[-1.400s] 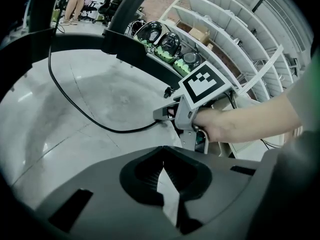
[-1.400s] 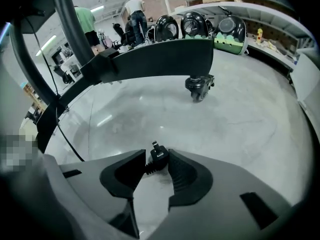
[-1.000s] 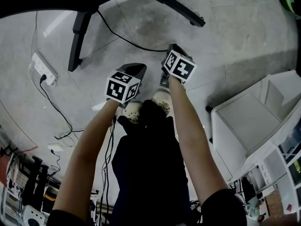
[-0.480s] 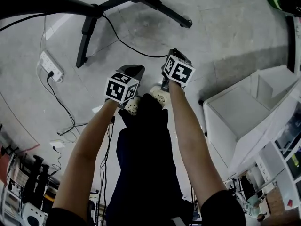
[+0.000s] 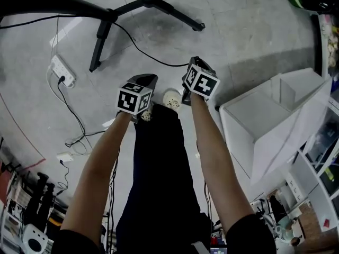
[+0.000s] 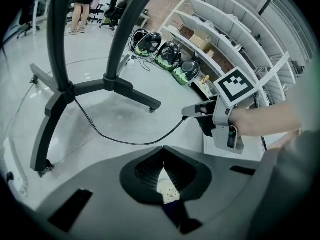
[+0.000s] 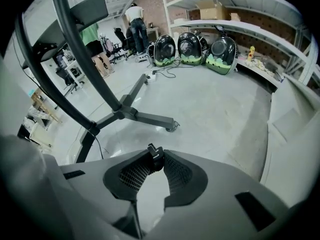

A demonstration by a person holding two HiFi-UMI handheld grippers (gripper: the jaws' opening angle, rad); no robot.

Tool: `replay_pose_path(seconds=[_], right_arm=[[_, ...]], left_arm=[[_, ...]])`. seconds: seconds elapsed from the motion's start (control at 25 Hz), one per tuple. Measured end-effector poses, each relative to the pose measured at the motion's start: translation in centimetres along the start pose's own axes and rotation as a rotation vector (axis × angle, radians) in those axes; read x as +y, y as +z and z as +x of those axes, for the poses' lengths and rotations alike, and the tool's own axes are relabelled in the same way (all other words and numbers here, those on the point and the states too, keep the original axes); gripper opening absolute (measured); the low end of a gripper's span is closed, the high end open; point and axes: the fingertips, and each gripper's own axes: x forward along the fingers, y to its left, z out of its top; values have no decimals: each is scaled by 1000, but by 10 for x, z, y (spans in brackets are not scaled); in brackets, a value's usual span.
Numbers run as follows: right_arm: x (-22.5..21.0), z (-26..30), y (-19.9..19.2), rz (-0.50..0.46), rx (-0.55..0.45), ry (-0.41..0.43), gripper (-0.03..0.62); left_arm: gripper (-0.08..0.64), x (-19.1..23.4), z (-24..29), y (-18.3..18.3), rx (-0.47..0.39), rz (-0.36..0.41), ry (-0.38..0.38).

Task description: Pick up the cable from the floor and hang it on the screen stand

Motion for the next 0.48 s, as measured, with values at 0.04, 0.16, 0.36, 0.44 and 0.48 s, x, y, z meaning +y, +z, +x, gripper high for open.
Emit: replay_pose_path(seconds=[0.04, 0.16, 0.36, 0.44, 0.48], right_arm=[[-1, -7, 2, 0, -2, 2, 101], [-1, -25, 8, -2, -9, 11, 101], [4, -54, 14, -8, -13, 24, 101], [9, -63, 16, -29, -13, 38, 101], [11, -67, 18, -40, -12, 47, 101]], left_arm=[[8, -4, -5, 1, 3, 4, 4], [8, -16, -17, 4, 11, 10, 13], [8, -35, -38, 2, 6, -27, 26], [8, -42, -47, 0, 7, -30, 29], [8, -45, -50, -1, 11, -25, 32]])
